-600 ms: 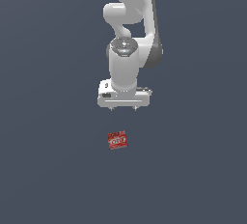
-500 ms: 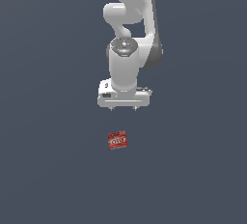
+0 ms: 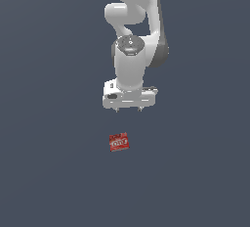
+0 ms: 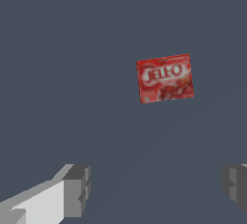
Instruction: Pick up the object and move it to a goal position.
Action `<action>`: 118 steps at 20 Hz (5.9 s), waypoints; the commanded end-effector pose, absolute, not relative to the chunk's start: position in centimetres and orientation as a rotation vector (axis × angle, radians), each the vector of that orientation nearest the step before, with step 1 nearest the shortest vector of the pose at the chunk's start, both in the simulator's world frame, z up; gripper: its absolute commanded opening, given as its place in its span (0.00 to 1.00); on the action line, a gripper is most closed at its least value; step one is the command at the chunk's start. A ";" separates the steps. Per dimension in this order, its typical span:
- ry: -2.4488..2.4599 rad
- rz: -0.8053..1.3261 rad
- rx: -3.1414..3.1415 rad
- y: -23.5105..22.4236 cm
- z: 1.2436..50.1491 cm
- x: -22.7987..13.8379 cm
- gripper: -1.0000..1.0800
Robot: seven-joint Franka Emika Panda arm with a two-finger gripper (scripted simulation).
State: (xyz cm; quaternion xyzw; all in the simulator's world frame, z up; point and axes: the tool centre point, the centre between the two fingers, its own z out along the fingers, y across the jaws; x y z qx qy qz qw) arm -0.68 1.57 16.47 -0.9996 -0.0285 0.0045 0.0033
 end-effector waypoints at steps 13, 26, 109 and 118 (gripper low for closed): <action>0.085 0.018 -3.129 1.3 15.8 0.1 0.96; 0.610 0.025 -3.064 0.2 13.6 2.2 0.96; 2.009 0.001 -2.415 -3.7 2.4 6.8 0.00; 2.008 0.002 -2.414 -6.7 5.3 3.5 0.00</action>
